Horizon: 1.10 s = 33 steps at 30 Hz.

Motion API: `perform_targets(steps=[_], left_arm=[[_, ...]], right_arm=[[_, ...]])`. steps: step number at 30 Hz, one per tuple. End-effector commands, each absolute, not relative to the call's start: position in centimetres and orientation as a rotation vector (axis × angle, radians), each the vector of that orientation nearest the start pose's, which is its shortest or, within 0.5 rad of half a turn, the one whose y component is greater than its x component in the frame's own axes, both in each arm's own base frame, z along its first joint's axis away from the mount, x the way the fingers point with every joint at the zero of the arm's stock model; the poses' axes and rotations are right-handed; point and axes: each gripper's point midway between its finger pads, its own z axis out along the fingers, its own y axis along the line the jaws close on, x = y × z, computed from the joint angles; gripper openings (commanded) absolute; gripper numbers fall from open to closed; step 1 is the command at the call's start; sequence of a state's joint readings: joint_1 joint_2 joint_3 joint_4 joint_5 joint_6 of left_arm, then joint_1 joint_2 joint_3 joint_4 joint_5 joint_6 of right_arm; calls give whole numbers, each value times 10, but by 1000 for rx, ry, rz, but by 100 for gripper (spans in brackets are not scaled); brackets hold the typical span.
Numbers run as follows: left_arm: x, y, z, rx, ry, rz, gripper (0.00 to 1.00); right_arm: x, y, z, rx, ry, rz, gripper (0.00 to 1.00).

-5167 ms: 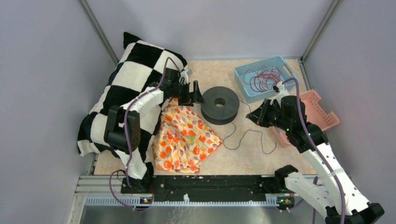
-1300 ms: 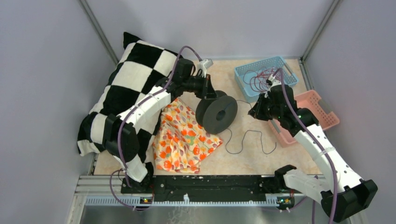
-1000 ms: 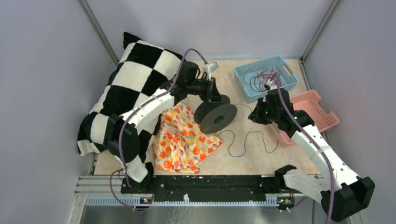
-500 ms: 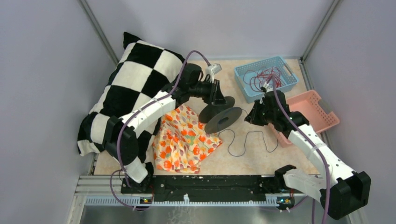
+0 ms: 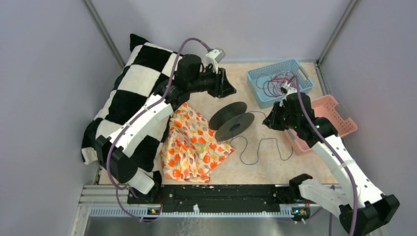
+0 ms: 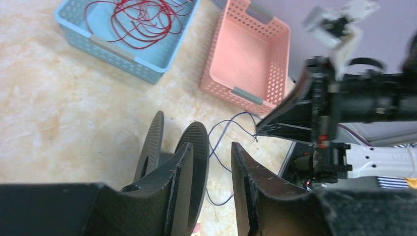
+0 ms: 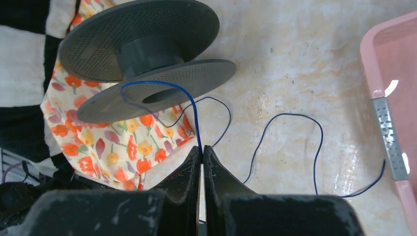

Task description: Wrap the cables

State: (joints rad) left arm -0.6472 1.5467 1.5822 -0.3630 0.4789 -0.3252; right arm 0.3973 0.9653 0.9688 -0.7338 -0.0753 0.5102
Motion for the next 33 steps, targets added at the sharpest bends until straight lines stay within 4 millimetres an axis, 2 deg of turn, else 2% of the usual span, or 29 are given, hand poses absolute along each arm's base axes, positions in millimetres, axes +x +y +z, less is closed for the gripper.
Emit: perform_targets(steps=[1, 3, 6, 11, 15, 17, 19, 21, 22, 24, 26, 29, 31, 33], left_arm=[[316, -335, 331, 636, 1951, -974, 42], [317, -336, 329, 633, 1961, -978, 43], [316, -337, 339, 632, 1935, -988, 44], [307, -336, 382, 650, 1857, -1025, 47], [296, -333, 417, 647, 1826, -1065, 44], [292, -326, 428, 628, 1805, -1054, 45], [292, -316, 435, 597, 1793, -1010, 45], [295, -305, 438, 562, 1790, -948, 45], [297, -301, 438, 550, 1791, -923, 45], [299, -295, 437, 535, 1793, -883, 45], [301, -291, 435, 524, 1793, -860, 44], [302, -292, 428, 528, 1799, -862, 44], [302, -297, 424, 540, 1814, -882, 44], [302, -303, 420, 560, 1827, -909, 44]], right_arm=[[231, 134, 250, -39, 2232, 561, 0], [225, 139, 266, -104, 2197, 603, 0], [217, 148, 289, -206, 2169, 658, 0], [199, 170, 323, -434, 2134, 798, 0], [189, 188, 353, -562, 2056, 906, 0], [178, 202, 377, -648, 1966, 1008, 0], [176, 205, 396, -677, 1896, 1020, 0], [189, 189, 400, -630, 1907, 870, 0], [199, 176, 392, -599, 1948, 753, 0], [215, 138, 364, -514, 2097, 473, 0], [228, 91, 346, -401, 2185, 154, 0], [234, 40, 337, -186, 2230, -171, 0], [236, 18, 334, -73, 2247, -322, 0], [242, 12, 334, -7, 2249, -365, 0]])
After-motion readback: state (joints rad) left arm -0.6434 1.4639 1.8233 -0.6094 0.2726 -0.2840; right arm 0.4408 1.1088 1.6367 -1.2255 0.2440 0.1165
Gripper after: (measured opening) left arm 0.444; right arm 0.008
